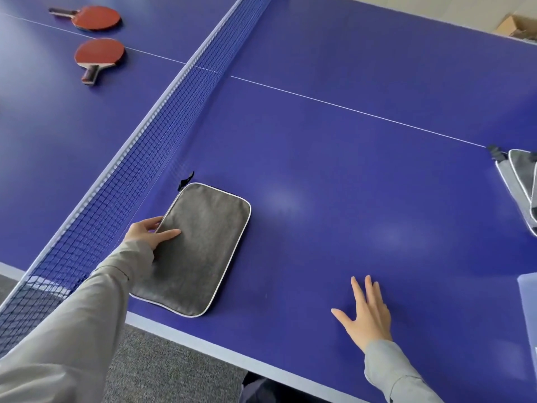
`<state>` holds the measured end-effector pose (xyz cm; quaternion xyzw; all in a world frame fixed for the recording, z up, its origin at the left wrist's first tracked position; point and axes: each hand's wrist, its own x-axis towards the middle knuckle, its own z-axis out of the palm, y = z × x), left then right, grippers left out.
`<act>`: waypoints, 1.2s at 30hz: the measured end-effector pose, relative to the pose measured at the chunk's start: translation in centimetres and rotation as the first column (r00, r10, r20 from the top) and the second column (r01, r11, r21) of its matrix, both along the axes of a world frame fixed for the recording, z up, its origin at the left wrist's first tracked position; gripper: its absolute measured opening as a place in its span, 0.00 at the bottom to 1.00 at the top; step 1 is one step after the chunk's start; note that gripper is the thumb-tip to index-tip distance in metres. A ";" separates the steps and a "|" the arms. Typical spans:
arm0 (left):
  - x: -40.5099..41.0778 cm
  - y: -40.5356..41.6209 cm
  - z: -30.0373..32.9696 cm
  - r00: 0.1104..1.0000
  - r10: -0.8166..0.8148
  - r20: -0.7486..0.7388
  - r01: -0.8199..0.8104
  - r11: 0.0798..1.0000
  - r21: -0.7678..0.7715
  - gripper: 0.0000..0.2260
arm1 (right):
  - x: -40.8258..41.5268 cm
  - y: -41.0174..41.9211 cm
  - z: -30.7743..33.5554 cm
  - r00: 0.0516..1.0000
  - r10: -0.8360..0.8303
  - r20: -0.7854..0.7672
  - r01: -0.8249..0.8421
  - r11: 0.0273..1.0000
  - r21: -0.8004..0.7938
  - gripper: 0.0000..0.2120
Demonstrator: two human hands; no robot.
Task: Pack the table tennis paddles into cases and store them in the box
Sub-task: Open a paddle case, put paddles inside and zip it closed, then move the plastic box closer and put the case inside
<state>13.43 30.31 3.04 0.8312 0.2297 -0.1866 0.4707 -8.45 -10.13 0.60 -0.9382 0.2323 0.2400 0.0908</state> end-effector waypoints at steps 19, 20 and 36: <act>-7.0 -12.9 0.8 0.663 -0.748 0.039 0.485 0.469 0.738 0.35 | -0.8 -0.5 2.1 0.995 -0.073 0.069 0.067 0.993 0.093 0.39; -7.8 -14.7 0.9 0.624 -0.781 0.021 0.512 0.429 0.744 0.36 | -1.0 -0.9 2.7 0.993 -0.080 0.087 0.072 0.993 0.093 0.39; -18.7 -41.7 9.6 0.236 -0.971 0.042 0.594 0.179 0.784 0.35 | -13.7 -19.0 15.1 0.835 -0.255 0.488 0.307 0.951 -0.029 0.32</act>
